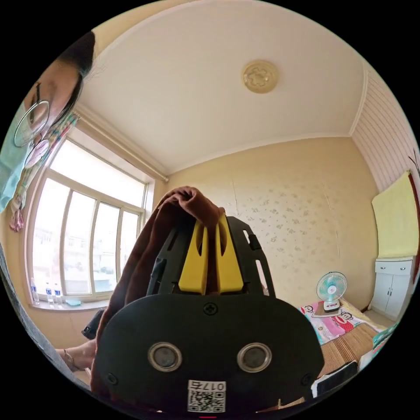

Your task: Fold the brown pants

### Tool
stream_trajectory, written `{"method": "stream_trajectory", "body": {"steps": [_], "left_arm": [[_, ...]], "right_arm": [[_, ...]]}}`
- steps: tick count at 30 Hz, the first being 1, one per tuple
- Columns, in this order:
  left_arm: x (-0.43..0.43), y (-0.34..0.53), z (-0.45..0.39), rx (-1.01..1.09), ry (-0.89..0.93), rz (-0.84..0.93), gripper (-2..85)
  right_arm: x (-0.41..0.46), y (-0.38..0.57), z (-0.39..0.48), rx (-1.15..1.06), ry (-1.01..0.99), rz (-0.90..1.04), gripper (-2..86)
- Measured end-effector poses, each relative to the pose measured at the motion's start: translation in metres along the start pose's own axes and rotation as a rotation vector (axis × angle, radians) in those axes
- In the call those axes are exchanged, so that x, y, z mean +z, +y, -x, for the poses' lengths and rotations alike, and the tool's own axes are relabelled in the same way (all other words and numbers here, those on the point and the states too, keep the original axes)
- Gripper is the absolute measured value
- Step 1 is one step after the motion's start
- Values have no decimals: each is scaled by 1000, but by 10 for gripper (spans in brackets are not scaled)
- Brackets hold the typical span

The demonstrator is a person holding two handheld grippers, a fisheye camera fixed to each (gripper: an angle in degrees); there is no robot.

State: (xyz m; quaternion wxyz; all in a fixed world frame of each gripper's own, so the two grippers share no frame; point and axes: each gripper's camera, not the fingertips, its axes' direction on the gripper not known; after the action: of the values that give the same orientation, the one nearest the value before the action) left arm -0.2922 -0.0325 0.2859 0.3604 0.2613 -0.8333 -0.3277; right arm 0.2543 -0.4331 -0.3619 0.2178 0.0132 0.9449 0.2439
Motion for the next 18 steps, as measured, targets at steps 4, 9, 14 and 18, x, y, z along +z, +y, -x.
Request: {"method": "stream_trajectory", "body": {"steps": [4, 9, 14, 18], "left_arm": [[55, 58, -35, 242, -65, 124, 166], [81, 119, -76, 518, -173, 80, 208], [86, 161, -84, 555, -133, 74, 214], [95, 185, -99, 654, -179, 128, 223]], "right_arm": [[-5, -12, -7, 13, 31, -50, 31], [-17, -30, 18, -108, 80, -85, 32], [-28, -44, 30, -187, 223, -195, 33], [-29, -59, 32, -189, 284, -213, 34]]}}
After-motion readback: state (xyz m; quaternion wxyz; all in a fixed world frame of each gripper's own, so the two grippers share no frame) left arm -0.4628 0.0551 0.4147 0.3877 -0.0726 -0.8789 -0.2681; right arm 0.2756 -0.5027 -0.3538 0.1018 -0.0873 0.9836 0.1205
